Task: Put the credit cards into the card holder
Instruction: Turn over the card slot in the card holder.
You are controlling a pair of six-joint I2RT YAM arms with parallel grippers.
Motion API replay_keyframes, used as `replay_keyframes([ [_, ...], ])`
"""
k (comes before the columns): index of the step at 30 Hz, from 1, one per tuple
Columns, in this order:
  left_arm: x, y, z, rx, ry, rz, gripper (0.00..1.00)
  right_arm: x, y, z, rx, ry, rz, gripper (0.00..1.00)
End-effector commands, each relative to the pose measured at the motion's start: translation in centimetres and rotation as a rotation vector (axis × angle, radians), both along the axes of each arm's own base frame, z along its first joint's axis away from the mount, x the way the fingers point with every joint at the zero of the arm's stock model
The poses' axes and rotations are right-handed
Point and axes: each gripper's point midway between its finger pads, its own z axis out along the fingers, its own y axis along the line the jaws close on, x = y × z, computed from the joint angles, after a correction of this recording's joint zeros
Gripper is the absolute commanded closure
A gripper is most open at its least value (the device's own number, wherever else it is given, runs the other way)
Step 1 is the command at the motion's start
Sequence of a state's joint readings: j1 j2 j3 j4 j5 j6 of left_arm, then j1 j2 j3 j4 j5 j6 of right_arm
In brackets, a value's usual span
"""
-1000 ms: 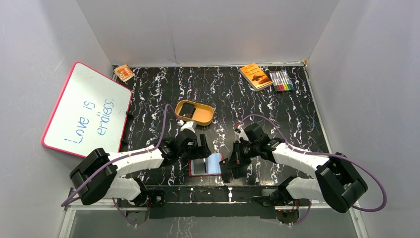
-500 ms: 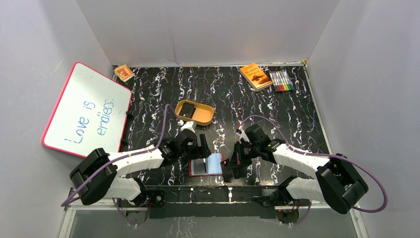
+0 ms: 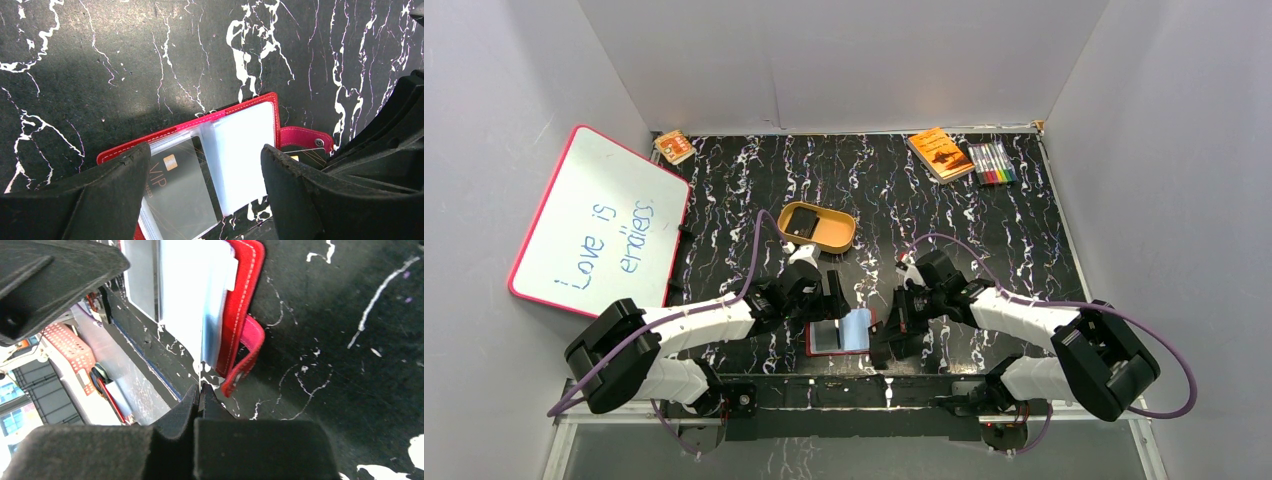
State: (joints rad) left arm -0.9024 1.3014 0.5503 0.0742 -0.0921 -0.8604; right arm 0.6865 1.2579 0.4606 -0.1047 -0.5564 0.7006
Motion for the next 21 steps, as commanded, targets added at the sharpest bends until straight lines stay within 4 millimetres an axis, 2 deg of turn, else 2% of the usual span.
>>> replay_keyframes([
  [1,-0.3,0.4,-0.4,0.008,0.01,0.0,0.23,1.0,1.6,2.1,0.111,-0.059,0.035,1.0],
  [7,0.3,0.6,0.8,0.026,-0.025,0.004,0.2,1.3,2.1,2.7,0.139,-0.076,0.045,1.0],
  [17,1.5,1.1,4.9,0.037,-0.102,0.024,0.13,1.3,3.1,3.7,0.186,-0.078,0.074,1.0],
  [21,1.4,0.6,6.1,0.002,-0.109,0.016,0.12,1.3,3.8,3.9,0.187,-0.078,0.092,1.0],
])
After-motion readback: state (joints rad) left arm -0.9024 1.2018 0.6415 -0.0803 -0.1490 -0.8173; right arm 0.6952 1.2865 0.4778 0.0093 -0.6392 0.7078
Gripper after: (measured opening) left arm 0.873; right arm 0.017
